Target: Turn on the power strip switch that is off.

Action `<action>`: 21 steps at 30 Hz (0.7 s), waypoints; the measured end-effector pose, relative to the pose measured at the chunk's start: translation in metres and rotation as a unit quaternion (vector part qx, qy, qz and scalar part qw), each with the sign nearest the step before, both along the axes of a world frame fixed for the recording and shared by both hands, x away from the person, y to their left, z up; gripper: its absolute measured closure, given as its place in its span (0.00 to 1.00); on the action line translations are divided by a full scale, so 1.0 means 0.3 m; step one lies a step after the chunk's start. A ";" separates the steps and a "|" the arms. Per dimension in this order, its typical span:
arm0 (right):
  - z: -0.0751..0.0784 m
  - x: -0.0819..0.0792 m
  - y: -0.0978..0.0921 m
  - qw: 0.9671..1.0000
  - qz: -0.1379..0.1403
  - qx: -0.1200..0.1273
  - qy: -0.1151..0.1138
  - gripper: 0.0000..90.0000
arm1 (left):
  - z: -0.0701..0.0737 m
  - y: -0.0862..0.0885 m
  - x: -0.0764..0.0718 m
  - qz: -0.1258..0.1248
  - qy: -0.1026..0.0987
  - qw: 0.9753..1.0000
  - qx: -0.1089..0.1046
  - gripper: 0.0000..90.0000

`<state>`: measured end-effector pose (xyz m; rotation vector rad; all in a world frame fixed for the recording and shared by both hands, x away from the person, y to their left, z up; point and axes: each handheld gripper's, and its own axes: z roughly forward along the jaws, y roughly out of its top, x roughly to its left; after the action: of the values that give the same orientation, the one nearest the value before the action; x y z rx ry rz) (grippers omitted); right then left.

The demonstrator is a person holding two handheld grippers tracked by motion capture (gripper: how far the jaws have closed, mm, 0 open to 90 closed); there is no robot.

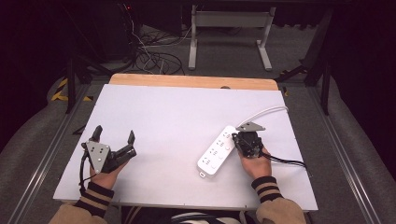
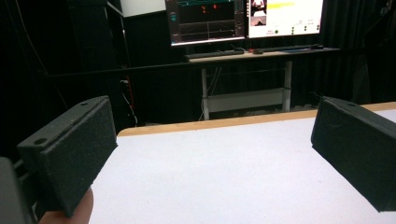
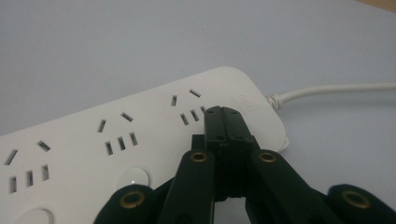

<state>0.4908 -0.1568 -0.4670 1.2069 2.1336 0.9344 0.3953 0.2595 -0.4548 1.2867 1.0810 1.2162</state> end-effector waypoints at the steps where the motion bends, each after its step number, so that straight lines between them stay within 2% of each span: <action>1: 0.000 0.000 0.000 1.000 0.000 0.000 0.000 1.00 | 0.000 0.000 0.000 -0.001 0.001 1.000 0.001 0.01; 10: -0.008 -0.007 0.008 1.000 -0.003 -0.005 -0.010 1.00 | 0.000 -0.001 -0.001 0.000 0.000 1.000 0.002 0.01; 21: -0.006 -0.007 0.010 1.000 -0.002 -0.010 -0.010 1.00 | 0.000 -0.001 0.000 0.000 0.001 1.000 0.003 0.01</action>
<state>0.4888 -0.1537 -0.4688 1.1864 2.1195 0.9176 0.3951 0.2593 -0.4548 1.2929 1.0808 1.2195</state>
